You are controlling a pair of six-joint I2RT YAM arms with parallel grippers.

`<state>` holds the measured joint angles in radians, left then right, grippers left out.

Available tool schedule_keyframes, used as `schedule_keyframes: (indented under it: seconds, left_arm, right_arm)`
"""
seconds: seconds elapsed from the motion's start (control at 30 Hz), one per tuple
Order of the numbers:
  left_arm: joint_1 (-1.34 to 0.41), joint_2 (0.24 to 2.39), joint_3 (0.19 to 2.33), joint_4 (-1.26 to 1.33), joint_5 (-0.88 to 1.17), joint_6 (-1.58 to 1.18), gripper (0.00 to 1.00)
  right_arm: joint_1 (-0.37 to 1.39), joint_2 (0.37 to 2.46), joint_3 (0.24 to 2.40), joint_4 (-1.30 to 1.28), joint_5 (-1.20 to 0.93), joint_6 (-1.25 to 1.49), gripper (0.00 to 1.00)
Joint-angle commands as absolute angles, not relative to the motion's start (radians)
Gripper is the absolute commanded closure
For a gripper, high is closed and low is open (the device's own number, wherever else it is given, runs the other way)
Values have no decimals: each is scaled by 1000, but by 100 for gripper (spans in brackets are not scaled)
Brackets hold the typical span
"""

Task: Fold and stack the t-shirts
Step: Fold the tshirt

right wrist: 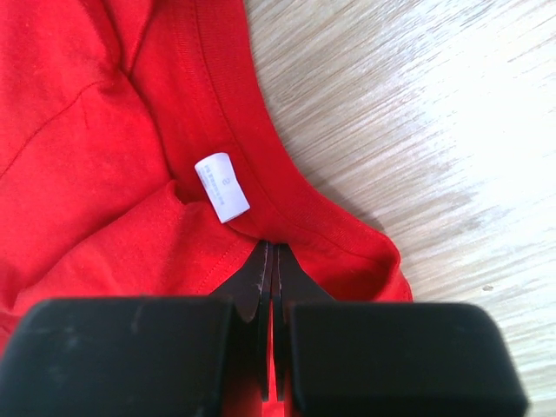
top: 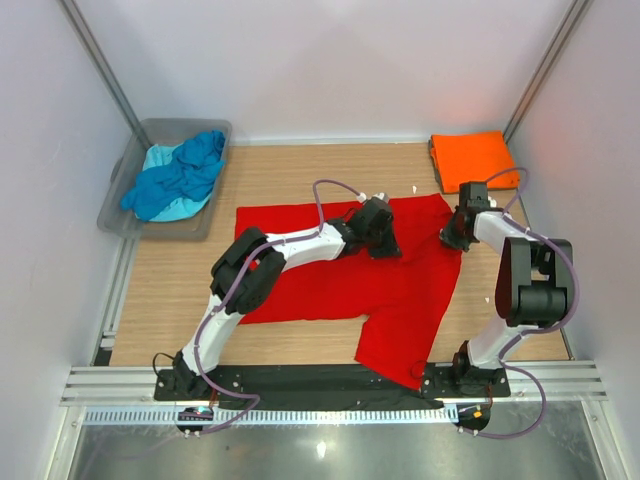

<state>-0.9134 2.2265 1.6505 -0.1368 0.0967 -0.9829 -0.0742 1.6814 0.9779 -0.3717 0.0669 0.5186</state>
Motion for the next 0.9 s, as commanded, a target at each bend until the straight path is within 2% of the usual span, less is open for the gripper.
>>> schedule_keyframes:
  seconds: [0.0,0.23,0.33,0.4,0.47,0.5,0.87]
  left_arm:
    - [-917,2223,1684,-143,80,-962,100]
    - [-917,2223,1686,-156,69,-954,100]
    - [-917,2226,1689,-160,67,-956,100]
    - [-917,2229,1692,-161,75,-956,100]
    - [-917,2232,1690,-160,78,-959,100]
    - [-917,2232,1690,-160,77,-959,100]
    - [-917,2235,1694,-161,78,-956,100]
  right_arm:
    - [-75,1628,1014,-406,75,495,99]
    - [-75,1608,1017,-436,87,491,99]
    - [-75,1627,1026,-440,81,483,89]
    - [-75,1635,1025,-431,78,479,88]
    - [-75,1634,1019,-407,78,474,93]
    - [-75,1634,1014,-397,74,471,99]
    - [-75,1614,1019,-387,51,468,99]
